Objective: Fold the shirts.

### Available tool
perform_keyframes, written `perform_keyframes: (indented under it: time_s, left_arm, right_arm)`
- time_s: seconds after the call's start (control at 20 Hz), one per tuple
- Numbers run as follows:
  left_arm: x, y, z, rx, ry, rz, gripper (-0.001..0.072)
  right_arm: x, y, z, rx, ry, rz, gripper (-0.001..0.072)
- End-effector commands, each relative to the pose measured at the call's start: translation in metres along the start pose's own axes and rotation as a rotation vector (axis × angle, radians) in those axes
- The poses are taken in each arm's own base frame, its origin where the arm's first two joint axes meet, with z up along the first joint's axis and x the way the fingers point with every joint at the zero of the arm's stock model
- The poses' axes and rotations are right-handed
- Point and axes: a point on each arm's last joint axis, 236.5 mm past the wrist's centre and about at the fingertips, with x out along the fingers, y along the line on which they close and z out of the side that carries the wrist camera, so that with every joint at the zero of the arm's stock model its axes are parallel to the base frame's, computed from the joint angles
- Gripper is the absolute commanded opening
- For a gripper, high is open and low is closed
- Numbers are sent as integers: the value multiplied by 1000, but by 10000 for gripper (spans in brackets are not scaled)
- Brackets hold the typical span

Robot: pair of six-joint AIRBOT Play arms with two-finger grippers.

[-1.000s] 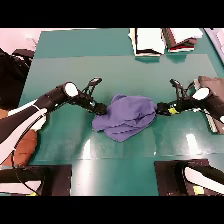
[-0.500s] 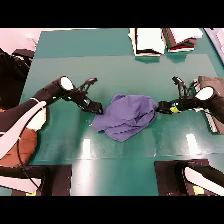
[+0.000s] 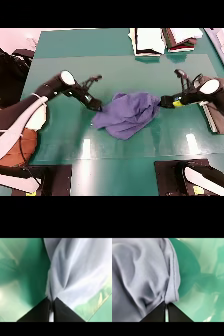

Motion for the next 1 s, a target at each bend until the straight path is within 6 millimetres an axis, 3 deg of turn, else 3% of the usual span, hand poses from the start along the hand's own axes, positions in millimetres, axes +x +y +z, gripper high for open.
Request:
perform_keyframes:
  time_s: [0.0, 0.1, 0.2, 0.3, 0.4, 0.5, 0.65, 0.85, 0.95]
  left_arm:
    - [-99, -11, 54, 43, -254, 61, 24]
    - [-189, -27, 74, 104, -450, 152, 25]
    - [-275, -55, 74, 182, -631, 256, 25]
    - [-346, -97, 59, 281, -785, 343, 25]
    - [-398, -144, 36, 344, -920, 364, 25]
    - [-436, -182, 11, 404, -1026, 375, 25]
    - [-474, -223, -20, 468, -1140, 384, 24]
    - [-504, -248, -30, 517, -1232, 392, 24]
    - [-507, -239, -25, 503, -1239, 429, 24]
  right_arm:
    - [-57, 4, 36, -129, -67, -95, 20]
    - [-112, 15, 67, -193, -206, -164, 20]
    - [-176, 34, 88, -253, -363, -214, 20]
    - [-237, 63, 95, -309, -502, -224, 20]
    - [-287, 87, 92, -342, -610, -227, 19]
    - [-327, 106, 85, -373, -696, -231, 20]
    - [-368, 125, 75, -399, -773, -232, 19]
    - [-402, 142, 75, -427, -826, -234, 19]
    - [-410, 146, 85, -430, -841, -233, 19]
